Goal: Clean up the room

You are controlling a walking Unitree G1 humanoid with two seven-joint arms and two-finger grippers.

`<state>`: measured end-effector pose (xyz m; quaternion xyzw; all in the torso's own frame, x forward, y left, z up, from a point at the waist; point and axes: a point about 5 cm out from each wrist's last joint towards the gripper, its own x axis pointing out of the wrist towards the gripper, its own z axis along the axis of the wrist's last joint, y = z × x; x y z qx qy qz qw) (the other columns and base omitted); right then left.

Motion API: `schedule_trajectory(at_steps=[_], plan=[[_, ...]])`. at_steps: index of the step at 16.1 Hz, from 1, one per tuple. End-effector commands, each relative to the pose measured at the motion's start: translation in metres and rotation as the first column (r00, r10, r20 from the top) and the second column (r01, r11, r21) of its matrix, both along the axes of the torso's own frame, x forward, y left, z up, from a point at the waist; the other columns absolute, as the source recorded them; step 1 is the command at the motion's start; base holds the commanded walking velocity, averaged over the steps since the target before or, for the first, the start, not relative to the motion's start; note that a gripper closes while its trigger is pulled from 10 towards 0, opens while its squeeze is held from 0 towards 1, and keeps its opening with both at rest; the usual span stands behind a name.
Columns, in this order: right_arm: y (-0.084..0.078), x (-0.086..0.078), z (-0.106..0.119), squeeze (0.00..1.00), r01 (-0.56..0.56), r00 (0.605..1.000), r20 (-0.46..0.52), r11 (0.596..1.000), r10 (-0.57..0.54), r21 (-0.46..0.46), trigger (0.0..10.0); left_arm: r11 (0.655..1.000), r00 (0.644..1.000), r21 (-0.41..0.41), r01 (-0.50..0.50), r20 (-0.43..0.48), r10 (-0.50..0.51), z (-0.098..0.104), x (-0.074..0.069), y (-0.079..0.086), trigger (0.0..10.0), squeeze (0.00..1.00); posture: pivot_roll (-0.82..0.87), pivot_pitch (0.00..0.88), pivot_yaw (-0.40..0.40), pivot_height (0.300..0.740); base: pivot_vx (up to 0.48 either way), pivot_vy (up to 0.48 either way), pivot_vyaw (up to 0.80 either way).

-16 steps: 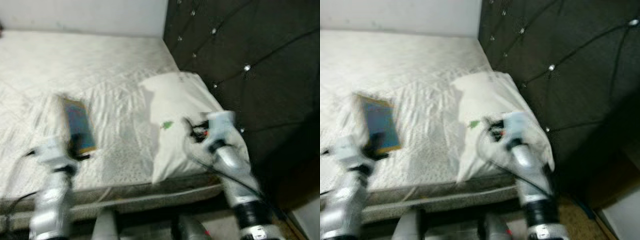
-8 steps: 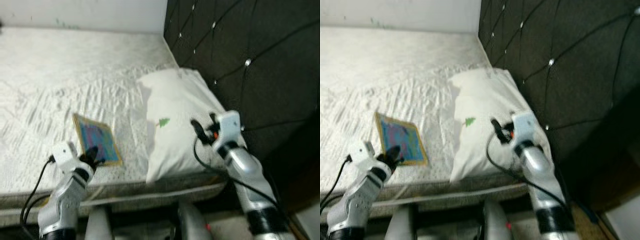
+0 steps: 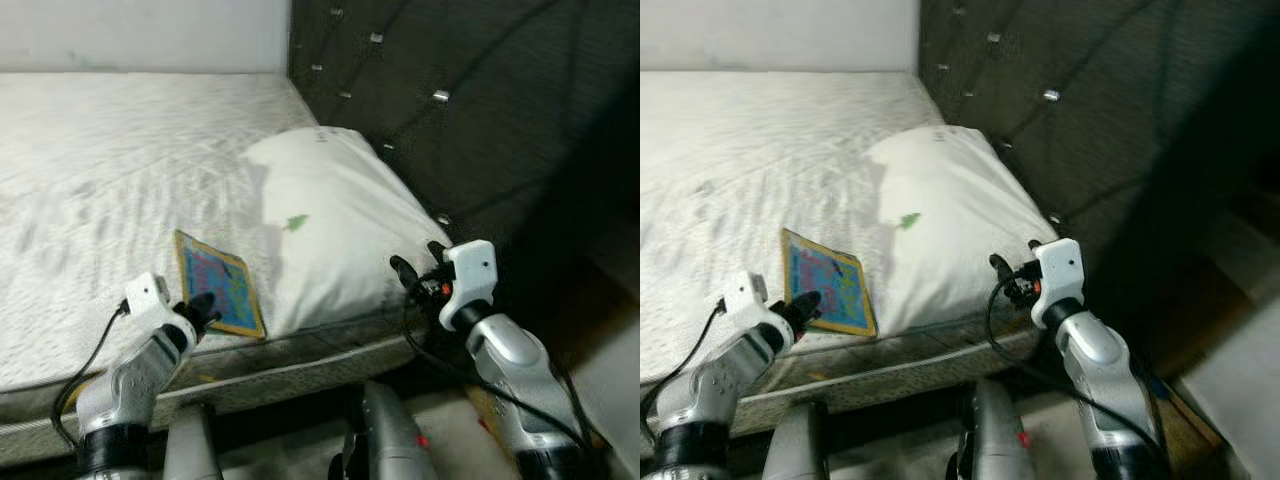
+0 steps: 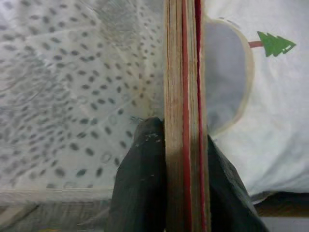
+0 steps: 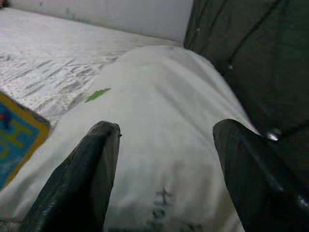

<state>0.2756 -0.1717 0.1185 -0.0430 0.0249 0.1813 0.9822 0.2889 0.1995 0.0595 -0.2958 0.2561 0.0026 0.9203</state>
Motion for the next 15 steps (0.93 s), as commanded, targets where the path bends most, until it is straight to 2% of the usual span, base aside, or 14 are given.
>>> schedule_trajectory(at_steps=[1,5,7,11,15], plan=[[-0.003,-0.002,0.006,0.0,-0.011,1.0,0.001,1.0,0.011,-0.013,10.0,0.996,0.997,-0.067,0.059,-0.055,-0.063,-0.011,-0.002,-0.016,10.0,0.0,-0.16,0.023,-0.112,0.555,0.0,0.0,0.0],[-0.012,-0.013,0.008,0.0,0.001,1.0,-0.016,1.0,-0.002,-0.028,10.0,0.991,0.992,-0.095,0.091,-0.082,-0.099,-0.015,0.006,-0.02,10.0,0.0,-0.19,0.037,-0.125,0.555,0.0,0.0,0.0],[-0.011,-0.019,0.017,0.0,-0.007,1.0,-0.025,1.0,0.006,-0.023,10.0,0.989,0.989,-0.102,0.104,-0.095,-0.113,-0.018,0.014,-0.02,10.0,0.0,-0.22,0.041,-0.14,0.555,0.0,0.0,0.0],[-0.007,-0.032,0.026,0.0,-0.099,0.994,-0.05,0.995,0.099,0.01,10.0,0.99,0.992,-0.115,0.084,-0.081,-0.094,-0.015,0.027,-0.016,10.0,0.0,-0.26,0.049,-0.165,0.555,0.0,0.0,0.0],[-0.011,-0.038,0.026,0.0,-0.075,0.995,-0.068,0.997,0.073,-0.032,10.0,0.992,0.992,-0.101,0.073,-0.094,-0.083,-0.018,0.03,-0.012,10.0,0.0,-0.28,0.056,-0.179,0.521,0.0,0.0,0.0]])
